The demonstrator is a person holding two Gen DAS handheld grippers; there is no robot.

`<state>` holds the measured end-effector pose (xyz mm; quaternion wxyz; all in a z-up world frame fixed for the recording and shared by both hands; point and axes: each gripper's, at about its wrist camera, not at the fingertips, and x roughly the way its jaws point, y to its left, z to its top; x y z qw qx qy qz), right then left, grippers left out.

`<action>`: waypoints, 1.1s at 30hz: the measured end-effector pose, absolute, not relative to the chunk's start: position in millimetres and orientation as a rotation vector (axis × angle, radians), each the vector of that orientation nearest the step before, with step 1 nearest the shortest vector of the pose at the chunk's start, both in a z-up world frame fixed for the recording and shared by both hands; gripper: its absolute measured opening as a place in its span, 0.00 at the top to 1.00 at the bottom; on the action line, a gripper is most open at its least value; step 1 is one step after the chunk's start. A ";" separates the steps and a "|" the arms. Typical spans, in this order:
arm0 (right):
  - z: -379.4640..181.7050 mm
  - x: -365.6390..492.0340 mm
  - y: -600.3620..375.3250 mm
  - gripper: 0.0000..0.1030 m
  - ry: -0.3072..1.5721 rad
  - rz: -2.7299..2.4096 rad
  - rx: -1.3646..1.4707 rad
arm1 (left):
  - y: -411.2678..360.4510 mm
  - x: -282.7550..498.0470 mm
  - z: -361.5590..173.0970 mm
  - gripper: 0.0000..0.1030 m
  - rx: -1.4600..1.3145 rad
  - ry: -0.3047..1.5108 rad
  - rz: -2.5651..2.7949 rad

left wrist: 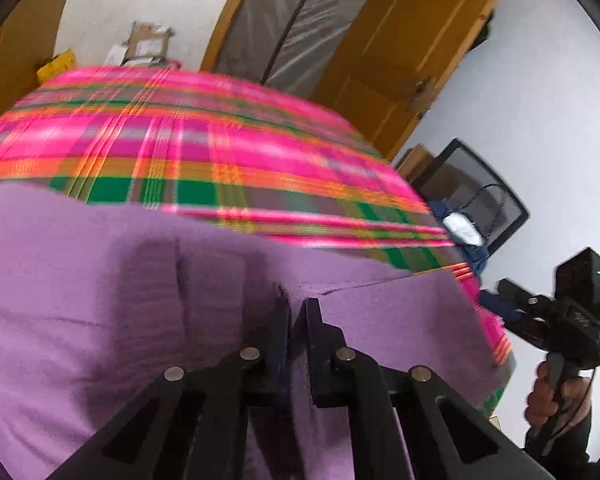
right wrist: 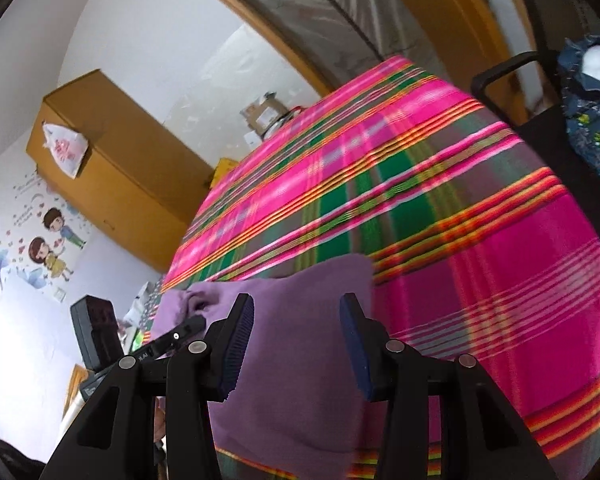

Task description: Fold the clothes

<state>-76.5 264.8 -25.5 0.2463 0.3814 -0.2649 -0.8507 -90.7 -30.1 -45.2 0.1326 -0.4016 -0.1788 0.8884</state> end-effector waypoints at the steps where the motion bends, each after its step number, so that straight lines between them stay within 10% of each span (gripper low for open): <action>1: -25.5 -74.6 267.0 0.55 -0.710 -2.328 1.045 | -30.6 -91.1 -45.6 0.92 -1.166 -0.524 2.576; 17: -32.8 7.5 269.6 0.56 -0.214 -2.300 1.093 | -17.9 -53.1 -21.7 0.90 -1.104 -0.500 2.576; 23: -42.1 16.5 236.6 0.89 0.106 -2.361 1.063 | 5.9 -52.1 -31.9 0.90 -1.139 -0.412 2.503; 33: -52.1 33.9 229.3 1.00 0.259 -2.352 1.047 | 6.2 -51.6 -44.5 0.91 -1.166 -0.401 2.491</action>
